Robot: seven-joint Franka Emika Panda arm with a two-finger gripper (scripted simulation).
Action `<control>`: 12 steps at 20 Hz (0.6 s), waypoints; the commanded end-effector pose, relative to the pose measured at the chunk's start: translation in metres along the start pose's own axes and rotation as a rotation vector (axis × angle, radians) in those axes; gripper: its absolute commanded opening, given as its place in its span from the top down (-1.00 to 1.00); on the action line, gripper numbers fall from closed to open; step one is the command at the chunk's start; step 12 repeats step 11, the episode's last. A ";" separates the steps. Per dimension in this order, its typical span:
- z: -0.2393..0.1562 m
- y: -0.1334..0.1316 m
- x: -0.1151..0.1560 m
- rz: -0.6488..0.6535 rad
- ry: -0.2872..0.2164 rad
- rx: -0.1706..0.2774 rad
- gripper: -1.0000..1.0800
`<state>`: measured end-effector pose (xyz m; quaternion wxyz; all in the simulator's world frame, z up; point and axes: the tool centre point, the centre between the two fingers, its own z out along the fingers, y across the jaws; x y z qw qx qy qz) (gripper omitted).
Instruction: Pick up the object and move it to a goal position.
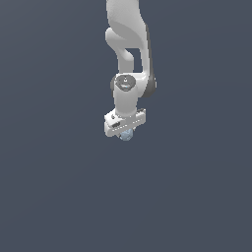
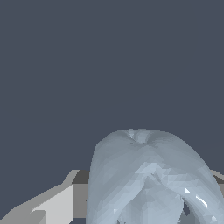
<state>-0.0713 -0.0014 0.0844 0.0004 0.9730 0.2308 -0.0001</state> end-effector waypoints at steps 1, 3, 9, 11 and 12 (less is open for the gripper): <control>-0.008 0.000 -0.012 0.000 0.000 0.000 1.00; -0.013 0.001 -0.019 0.000 0.000 0.000 1.00; -0.022 0.001 -0.030 -0.001 0.000 0.000 1.00; -0.023 0.001 -0.031 -0.001 0.000 0.000 1.00; -0.023 0.001 -0.031 -0.001 0.000 0.000 1.00</control>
